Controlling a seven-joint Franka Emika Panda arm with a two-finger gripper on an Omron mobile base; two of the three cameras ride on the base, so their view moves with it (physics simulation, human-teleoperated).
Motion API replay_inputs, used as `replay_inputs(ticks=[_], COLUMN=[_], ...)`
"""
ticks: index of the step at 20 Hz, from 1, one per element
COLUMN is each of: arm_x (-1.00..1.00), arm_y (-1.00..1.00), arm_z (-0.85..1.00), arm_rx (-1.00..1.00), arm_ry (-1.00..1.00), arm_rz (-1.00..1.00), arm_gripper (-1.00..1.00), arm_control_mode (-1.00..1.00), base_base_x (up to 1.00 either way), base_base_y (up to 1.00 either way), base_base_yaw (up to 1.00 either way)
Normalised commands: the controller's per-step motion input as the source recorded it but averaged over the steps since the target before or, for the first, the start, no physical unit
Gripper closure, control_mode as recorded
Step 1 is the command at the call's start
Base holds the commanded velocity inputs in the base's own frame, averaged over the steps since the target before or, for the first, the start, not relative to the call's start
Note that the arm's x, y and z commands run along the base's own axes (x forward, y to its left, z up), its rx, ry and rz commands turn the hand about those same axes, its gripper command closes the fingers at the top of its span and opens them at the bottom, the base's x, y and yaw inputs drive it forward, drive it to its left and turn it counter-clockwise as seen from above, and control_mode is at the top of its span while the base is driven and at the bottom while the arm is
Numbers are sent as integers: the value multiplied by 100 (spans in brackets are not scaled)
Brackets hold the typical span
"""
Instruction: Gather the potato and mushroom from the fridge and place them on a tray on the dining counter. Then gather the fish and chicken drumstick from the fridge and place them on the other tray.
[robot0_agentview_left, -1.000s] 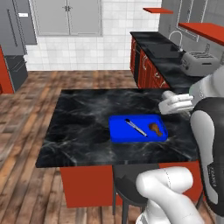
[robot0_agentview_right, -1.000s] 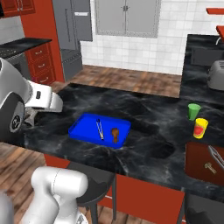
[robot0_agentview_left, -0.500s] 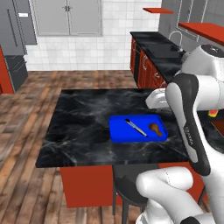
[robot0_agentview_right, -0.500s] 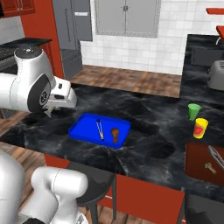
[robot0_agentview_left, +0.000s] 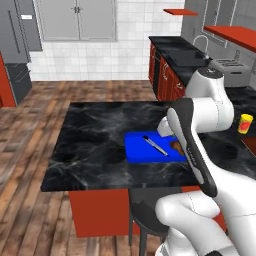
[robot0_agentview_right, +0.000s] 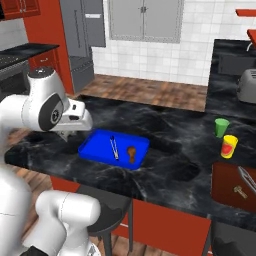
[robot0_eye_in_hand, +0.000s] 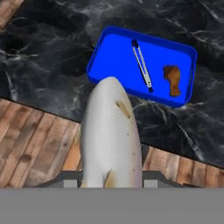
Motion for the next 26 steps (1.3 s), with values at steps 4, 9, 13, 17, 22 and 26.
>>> replay_inputs(ticks=[4, 9, 13, 17, 22, 26], arm_x=[53, 74, 70, 64, 58, 46], arm_y=[0, 1, 4, 4, 0, 2], arm_z=[-64, -61, -61, -60, -55, -47], arm_rx=[0, 0, -1, -3, -1, 0], arm_ry=[12, 12, 9, 4, 0, -1], arm_rz=[1, 1, 0, 0, 0, 0], arm_gripper=[100, 100, 100, 100, 100, 100], arm_control_mode=[-100, -100, -100, -100, -100, -100], base_base_x=[0, 0, 0, 0, 0, 0], base_base_y=[0, 0, 0, 0, 0, 0], base_base_yaw=[0, 0, 0, 0, 0, 0])
